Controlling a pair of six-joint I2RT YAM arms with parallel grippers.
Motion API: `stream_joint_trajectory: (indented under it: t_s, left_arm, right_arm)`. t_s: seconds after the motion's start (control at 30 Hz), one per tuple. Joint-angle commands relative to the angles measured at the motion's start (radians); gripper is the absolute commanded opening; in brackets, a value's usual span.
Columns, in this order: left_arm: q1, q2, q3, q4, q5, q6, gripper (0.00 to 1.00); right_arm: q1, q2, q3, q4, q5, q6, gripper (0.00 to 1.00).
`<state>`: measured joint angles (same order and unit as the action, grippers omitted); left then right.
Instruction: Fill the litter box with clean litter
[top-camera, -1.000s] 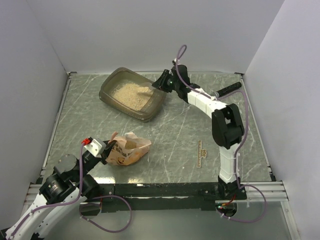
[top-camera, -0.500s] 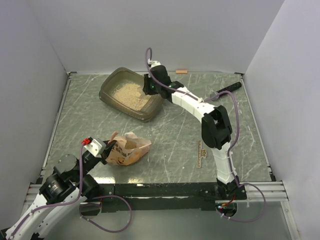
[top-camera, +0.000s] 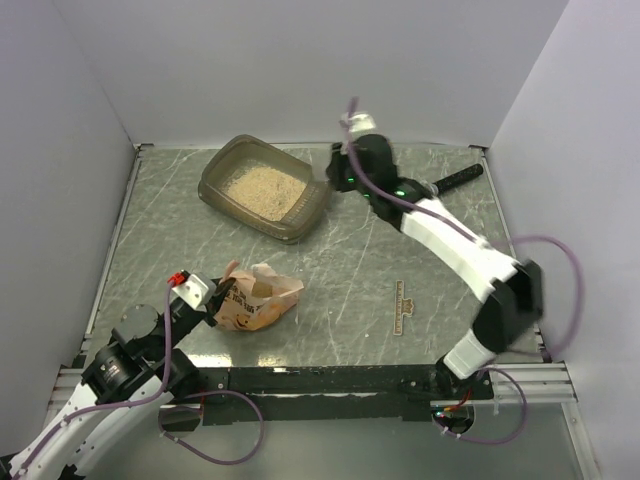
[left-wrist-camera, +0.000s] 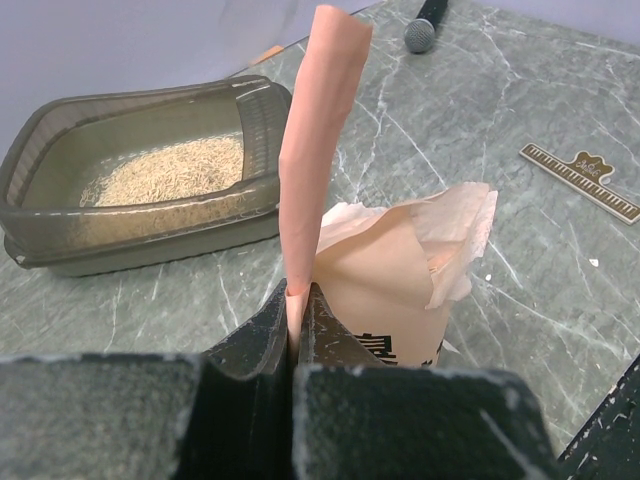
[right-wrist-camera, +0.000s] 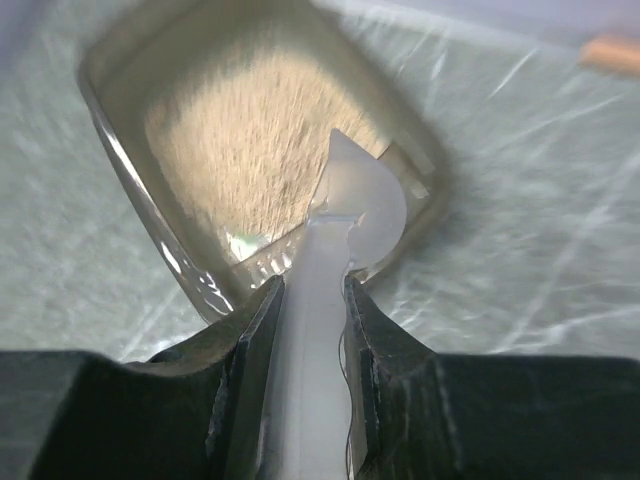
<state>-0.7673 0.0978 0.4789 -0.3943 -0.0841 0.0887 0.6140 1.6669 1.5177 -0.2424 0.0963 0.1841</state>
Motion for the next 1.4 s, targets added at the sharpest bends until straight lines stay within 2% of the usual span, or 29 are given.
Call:
stream_joint_trajectory:
  t_s: [0.0,0.2,0.3,0.5,0.77,0.97,1.13,1.27,1.37]
  left_arm:
    - [-0.003,0.005,0.036,0.133,0.001,-0.017,0.01]
    - [-0.003,0.008,0.036,0.140,-0.009,-0.012,0.01]
    - [-0.003,0.008,0.035,0.140,-0.003,-0.014,0.01]
    - [-0.001,0.005,0.032,0.138,0.000,-0.020,0.01]
    - [-0.003,-0.010,0.026,0.140,0.000,-0.015,0.01]
    - [-0.003,-0.024,0.027,0.130,0.000,-0.023,0.01]
    - [-0.003,-0.030,0.030,0.126,0.001,-0.026,0.01]
    - [-0.003,-0.044,0.032,0.120,0.006,-0.030,0.01]
    - [-0.003,-0.055,0.030,0.118,0.009,-0.032,0.01]
  right_arm:
    - [-0.048,-0.237,-0.120,0.121,0.086,-0.012,0.00]
    - [-0.157,-0.338,-0.289,0.121,0.126,-0.005,0.00]
    - [-0.207,-0.305,-0.318,0.118,0.132,0.015,0.00]
    - [-0.307,-0.165,-0.301,0.107,0.037,0.103,0.00]
    - [-0.359,-0.056,-0.333,0.126,-0.073,0.192,0.00]
    - [-0.370,-0.021,-0.353,0.132,-0.118,0.213,0.19]
    - [-0.370,0.005,-0.350,0.098,-0.113,0.213,0.20]
    - [-0.370,0.036,-0.330,0.048,-0.107,0.221,0.36]
    - [-0.370,0.074,-0.315,0.006,-0.115,0.229,0.43]
